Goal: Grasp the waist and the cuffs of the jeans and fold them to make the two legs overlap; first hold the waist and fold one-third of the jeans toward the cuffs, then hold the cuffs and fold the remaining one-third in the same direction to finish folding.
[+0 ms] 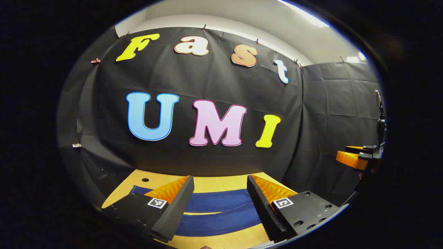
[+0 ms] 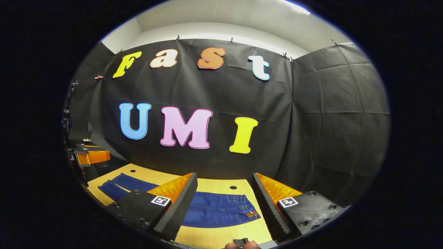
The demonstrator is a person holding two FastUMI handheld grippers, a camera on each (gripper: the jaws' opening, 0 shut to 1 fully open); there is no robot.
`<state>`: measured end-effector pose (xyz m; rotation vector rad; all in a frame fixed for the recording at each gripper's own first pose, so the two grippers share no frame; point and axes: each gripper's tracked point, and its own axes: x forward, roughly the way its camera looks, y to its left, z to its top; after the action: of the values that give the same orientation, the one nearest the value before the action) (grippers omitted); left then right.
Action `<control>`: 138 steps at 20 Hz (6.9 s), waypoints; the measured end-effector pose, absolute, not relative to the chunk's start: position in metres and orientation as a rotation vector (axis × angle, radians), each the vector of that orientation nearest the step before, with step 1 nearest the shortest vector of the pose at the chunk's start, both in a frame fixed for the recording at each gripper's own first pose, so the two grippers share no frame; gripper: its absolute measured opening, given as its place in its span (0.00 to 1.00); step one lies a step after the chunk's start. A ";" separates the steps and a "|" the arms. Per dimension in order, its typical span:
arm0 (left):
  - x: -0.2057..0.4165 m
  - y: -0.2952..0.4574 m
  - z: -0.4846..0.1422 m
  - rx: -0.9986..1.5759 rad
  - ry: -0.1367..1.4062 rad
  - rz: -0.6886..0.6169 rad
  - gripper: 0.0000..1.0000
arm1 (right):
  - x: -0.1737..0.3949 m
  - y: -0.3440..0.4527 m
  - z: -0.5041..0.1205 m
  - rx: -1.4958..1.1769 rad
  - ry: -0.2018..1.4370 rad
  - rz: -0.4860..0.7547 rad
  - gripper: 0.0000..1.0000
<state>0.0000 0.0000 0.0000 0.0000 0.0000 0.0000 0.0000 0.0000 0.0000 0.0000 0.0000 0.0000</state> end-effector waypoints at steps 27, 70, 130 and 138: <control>-0.023 0.103 -0.080 0.082 0.156 -0.044 0.96 | 0.043 -0.005 -0.118 -0.291 0.201 0.162 0.97; -0.025 0.329 -0.360 0.566 1.390 -0.527 0.06 | 0.150 -0.051 -0.459 -0.446 1.381 0.508 0.10; 0.131 0.195 -0.152 0.075 0.505 -0.007 0.98 | 0.326 -0.075 -0.459 1.186 0.850 -0.418 0.30; 0.111 0.192 -0.148 0.082 0.492 0.005 0.98 | 0.325 -0.090 -0.403 0.962 0.716 -0.352 0.10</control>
<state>0.1112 0.1916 -0.1483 0.0823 0.4921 0.0048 0.3246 -0.0904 -0.4033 0.9617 0.7159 -0.3519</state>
